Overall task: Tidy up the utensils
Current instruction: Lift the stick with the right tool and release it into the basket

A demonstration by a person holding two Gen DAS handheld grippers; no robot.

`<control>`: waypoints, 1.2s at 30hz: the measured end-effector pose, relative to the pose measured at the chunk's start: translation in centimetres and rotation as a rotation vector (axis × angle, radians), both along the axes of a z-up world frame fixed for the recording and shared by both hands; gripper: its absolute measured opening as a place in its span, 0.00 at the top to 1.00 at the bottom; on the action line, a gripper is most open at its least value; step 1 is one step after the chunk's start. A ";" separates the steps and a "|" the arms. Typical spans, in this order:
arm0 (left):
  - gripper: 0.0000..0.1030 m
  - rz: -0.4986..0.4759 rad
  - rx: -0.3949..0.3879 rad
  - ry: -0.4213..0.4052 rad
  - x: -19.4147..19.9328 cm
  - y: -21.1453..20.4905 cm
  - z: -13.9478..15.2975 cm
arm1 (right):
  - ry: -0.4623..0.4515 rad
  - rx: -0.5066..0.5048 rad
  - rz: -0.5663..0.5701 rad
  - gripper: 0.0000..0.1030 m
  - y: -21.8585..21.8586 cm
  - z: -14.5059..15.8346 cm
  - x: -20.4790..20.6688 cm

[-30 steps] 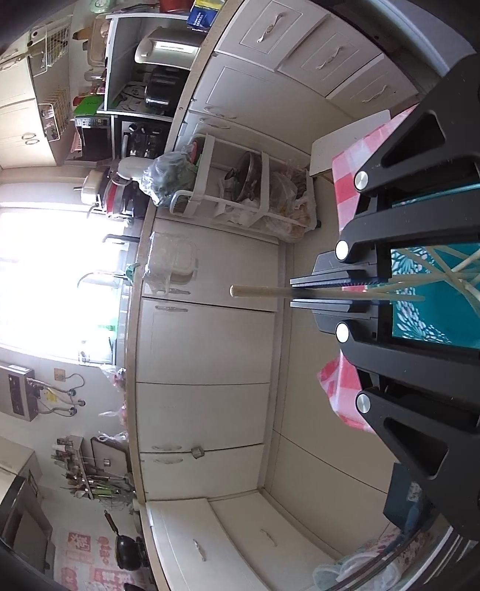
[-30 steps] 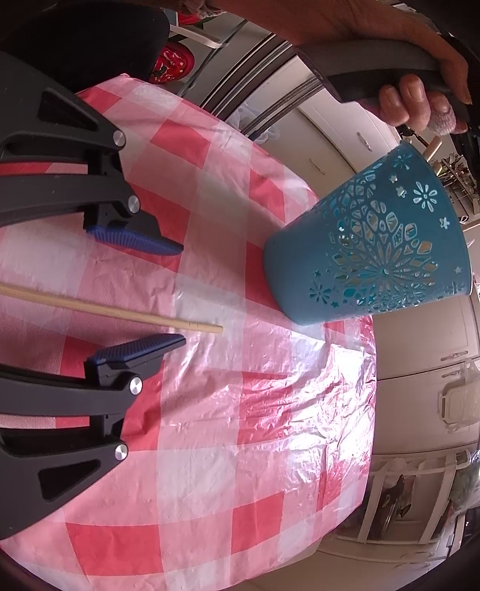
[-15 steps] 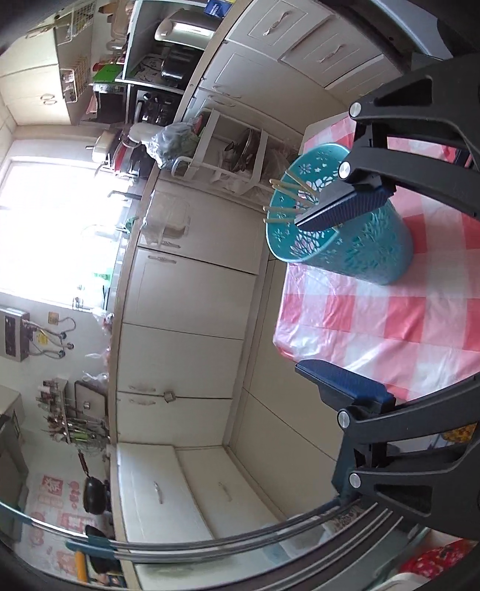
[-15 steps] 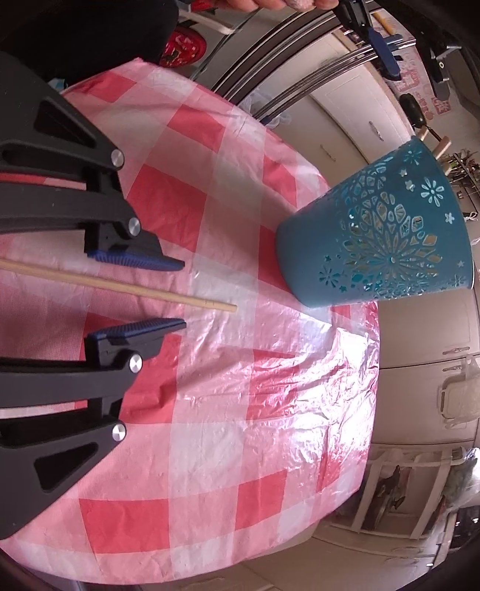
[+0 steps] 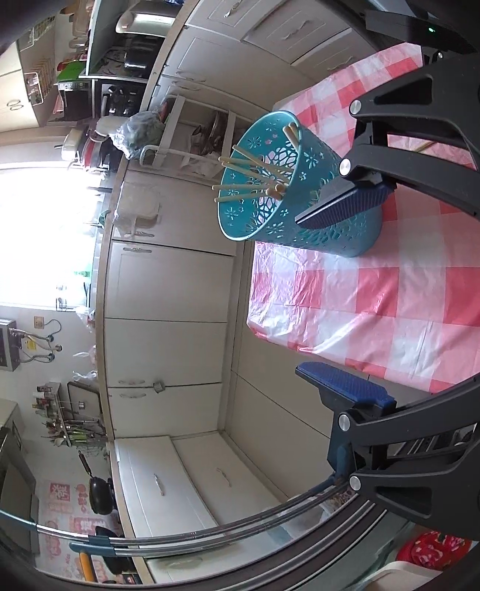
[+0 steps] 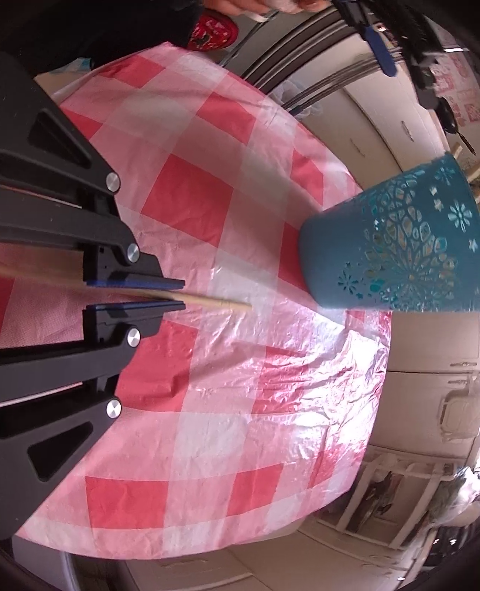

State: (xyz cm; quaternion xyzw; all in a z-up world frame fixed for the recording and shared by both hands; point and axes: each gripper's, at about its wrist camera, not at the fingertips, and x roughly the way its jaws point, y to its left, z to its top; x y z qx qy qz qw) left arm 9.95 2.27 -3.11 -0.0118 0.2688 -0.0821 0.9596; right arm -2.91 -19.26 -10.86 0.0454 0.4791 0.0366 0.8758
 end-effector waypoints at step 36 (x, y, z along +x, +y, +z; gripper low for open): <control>0.20 0.050 -0.061 0.092 1.7 0.6 -1.6 | -0.737 0.305 -0.124 0.95 1.0 19.5 13.1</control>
